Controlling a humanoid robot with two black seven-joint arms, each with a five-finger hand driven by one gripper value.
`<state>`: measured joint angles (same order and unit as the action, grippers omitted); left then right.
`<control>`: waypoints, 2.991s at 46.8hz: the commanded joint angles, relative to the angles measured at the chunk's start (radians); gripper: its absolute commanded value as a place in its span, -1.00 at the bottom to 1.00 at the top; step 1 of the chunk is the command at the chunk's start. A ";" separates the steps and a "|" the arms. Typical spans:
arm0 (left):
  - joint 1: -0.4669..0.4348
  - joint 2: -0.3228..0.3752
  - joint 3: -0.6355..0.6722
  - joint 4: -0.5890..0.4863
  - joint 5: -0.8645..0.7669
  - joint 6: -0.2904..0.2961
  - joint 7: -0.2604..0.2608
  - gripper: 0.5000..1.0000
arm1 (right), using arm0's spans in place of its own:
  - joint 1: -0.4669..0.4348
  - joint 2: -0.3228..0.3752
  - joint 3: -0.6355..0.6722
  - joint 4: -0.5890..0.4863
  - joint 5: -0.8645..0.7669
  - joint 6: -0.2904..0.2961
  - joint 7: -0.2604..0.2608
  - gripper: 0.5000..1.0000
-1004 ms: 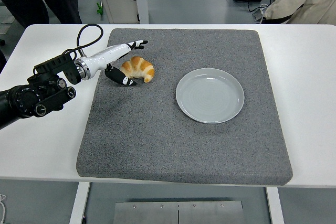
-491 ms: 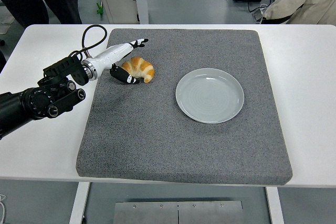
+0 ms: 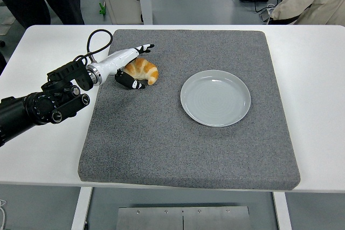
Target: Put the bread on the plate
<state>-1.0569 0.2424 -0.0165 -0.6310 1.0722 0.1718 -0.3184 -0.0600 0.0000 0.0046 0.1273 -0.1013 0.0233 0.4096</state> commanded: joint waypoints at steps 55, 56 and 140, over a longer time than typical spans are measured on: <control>-0.117 0.041 -0.059 -0.004 -0.060 -0.034 -0.007 -0.44 | 0.000 0.000 0.000 0.000 0.000 0.000 0.000 1.00; -0.120 0.043 -0.062 -0.006 -0.058 -0.034 -0.007 -0.43 | 0.000 0.000 0.000 0.000 0.000 0.000 0.000 1.00; -0.135 -0.074 -0.231 -0.292 0.112 -0.103 0.041 -0.21 | 0.000 0.000 0.000 0.000 0.000 0.000 0.000 1.00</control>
<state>-1.1943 0.1706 -0.2508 -0.9235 1.1834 0.0668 -0.2784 -0.0599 0.0000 0.0046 0.1273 -0.1012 0.0231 0.4096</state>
